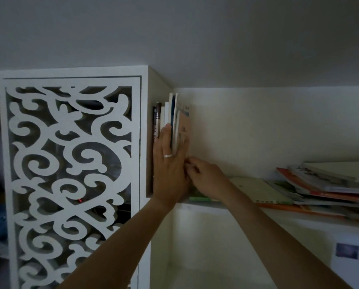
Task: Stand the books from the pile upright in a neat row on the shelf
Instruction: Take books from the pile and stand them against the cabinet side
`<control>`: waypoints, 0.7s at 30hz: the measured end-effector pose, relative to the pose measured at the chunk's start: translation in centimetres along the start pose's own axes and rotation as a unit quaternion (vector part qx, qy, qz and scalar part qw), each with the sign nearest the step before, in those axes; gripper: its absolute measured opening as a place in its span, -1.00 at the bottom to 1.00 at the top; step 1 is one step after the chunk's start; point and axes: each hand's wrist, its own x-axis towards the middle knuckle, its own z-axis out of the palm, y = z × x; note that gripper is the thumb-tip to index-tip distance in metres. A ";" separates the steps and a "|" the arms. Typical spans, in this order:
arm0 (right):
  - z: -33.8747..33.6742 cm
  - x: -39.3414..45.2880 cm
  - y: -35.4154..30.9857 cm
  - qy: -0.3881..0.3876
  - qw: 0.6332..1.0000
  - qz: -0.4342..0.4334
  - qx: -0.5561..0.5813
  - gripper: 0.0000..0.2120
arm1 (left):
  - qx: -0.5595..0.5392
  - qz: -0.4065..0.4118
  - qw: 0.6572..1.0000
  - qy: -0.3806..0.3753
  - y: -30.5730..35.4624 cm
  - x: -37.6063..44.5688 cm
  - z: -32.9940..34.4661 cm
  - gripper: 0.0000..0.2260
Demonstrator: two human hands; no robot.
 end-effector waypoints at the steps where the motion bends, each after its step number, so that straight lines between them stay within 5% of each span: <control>1: -0.9 -0.4 0.5 -0.044 0.998 0.016 -0.047 -0.64 | 0.017 0.002 1.000 -0.002 0.0 -0.1 0.2 -0.37; 6: -7.0 -3.3 4.3 -0.283 0.916 0.117 -0.260 -0.14 | 0.013 -0.008 1.000 -0.010 0.2 -0.3 0.0 -0.29; 9: -9.6 -5.4 5.3 -0.185 0.929 0.115 -0.299 -0.19 | -0.005 -0.012 1.000 -0.011 0.1 -0.1 0.1 -0.35; 13: -10.1 -6.6 5.9 -0.078 0.939 0.027 -0.335 -0.68 | -0.018 -0.014 1.000 -0.014 0.1 -0.2 0.0 -0.43; 16: -9.5 -6.0 7.0 0.046 0.934 -0.026 -0.353 -0.66 | -0.031 -0.016 0.999 -0.005 0.2 -0.2 -0.2 -0.54; 21: -8.3 -5.2 8.6 -0.059 0.939 0.022 -0.338 -0.67 | -0.029 -0.028 0.999 -0.006 0.1 -0.3 -0.1 -0.54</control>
